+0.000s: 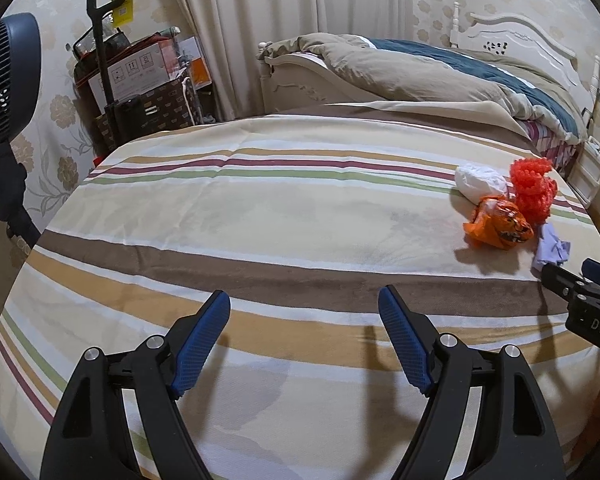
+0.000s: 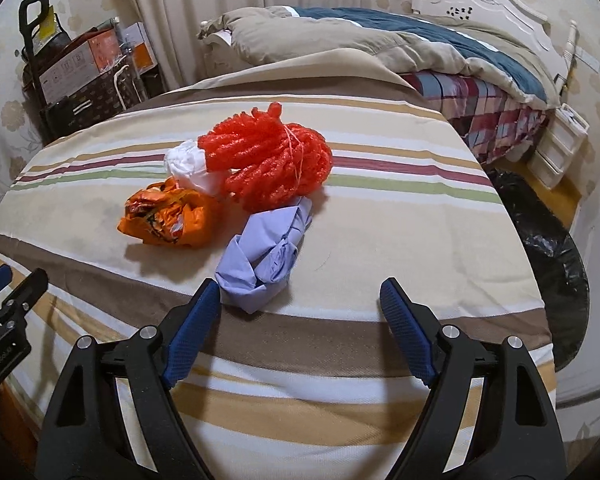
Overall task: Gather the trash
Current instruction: 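Grasp the lavender cloth with the right tool and lift it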
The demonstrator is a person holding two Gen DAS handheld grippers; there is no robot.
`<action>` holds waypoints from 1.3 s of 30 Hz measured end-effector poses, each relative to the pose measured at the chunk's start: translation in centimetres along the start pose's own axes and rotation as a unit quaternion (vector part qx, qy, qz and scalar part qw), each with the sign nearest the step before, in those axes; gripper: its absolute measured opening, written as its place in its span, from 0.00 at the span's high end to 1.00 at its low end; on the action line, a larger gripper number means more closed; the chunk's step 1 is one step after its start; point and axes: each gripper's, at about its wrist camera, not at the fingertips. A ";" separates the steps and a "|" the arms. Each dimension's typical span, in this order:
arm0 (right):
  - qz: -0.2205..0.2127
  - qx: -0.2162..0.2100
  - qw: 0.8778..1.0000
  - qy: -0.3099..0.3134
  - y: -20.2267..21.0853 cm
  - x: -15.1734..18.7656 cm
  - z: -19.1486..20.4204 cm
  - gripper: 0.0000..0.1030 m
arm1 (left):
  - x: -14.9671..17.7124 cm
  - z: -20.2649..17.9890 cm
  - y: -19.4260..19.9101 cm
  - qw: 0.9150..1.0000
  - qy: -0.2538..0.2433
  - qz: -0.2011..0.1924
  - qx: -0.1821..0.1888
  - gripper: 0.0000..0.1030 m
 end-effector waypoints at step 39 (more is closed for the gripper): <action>-0.005 0.010 0.999 -0.046 -0.6 0.8 -8.1 0.63 | -1.1 -9.8 -1.8 0.995 -0.055 0.004 0.077 0.24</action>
Point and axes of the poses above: each gripper's, at about its wrist camera, not at the fingertips, and y roughly against the way its jaws point, z to its left, x to its underside, and after that the axes turned 11 degrees about x, right-handed
